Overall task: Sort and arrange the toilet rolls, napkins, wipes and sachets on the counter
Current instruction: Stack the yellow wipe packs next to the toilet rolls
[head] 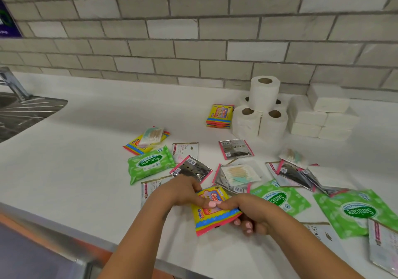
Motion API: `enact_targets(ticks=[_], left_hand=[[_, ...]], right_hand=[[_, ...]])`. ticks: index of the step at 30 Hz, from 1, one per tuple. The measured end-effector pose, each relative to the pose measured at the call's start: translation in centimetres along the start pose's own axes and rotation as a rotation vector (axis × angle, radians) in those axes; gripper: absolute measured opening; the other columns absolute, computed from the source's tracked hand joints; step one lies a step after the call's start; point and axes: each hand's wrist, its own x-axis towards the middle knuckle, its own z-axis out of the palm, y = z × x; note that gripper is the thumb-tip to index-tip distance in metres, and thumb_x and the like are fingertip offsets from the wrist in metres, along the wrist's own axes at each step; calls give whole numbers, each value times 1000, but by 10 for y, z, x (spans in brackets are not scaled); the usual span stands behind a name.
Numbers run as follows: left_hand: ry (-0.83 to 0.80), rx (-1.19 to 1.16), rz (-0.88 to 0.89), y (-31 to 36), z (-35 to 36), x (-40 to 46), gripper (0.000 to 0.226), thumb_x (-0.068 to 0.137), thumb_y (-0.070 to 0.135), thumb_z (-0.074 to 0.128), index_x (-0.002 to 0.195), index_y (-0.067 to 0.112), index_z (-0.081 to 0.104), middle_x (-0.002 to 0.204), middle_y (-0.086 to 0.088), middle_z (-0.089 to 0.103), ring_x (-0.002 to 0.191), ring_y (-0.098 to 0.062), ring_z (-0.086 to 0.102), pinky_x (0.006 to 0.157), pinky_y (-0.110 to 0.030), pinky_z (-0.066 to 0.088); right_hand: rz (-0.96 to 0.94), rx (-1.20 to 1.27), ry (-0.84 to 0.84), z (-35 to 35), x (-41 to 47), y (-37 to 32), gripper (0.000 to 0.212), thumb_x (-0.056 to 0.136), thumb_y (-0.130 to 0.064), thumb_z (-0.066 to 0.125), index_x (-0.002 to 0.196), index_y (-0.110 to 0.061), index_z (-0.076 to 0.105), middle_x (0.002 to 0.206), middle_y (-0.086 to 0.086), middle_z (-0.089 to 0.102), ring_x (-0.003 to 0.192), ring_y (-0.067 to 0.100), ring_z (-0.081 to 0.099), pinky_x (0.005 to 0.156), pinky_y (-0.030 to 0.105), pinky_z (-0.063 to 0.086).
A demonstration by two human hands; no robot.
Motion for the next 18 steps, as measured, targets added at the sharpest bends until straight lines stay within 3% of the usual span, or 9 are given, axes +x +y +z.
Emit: enact_targets(ticks=[4,7,11,13,16,18], left_hand=[[-30,-149,9,-8,-10,-3,55,64,65,71,96,22,59,100,5,63,94,-12,59,88,-29,48],[-31,-298,5,-14,-17,-5,41,75,56,68,90,19,59,89,3,62,81,-11,57,72,-24,48],[57,-476,49,-22,-30,-3,28,77,40,73,87,20,56,73,7,60,63,-5,55,50,-14,40],[116,-527,60,-25,-37,-1,34,70,39,79,86,20,56,73,7,60,66,-7,60,50,-15,41],[148,-569,81,-28,-47,4,51,57,47,85,92,19,60,84,3,65,78,-14,66,60,-23,48],[195,-624,93,-29,-57,10,36,73,44,75,92,16,60,80,7,67,70,-9,62,58,-21,47]], right_hand=[[-22,72,-56,-2,-7,-10,27,83,-28,60,62,-10,62,50,6,48,29,9,28,38,14,23],[-45,104,-90,-5,-7,-16,27,83,-24,59,64,-6,64,52,10,56,29,12,39,38,14,29],[-100,90,-133,-6,-2,-22,23,80,-19,64,94,-1,64,75,18,65,44,18,58,42,22,46],[-147,63,-147,-2,1,-27,27,75,-21,70,97,-5,65,79,15,69,51,19,63,44,23,49],[-217,40,-148,6,5,-35,33,73,-31,72,99,-12,65,86,12,72,59,19,65,44,23,50],[-250,57,-121,7,10,-40,33,75,-30,70,101,-12,65,90,13,71,62,20,65,43,23,51]])
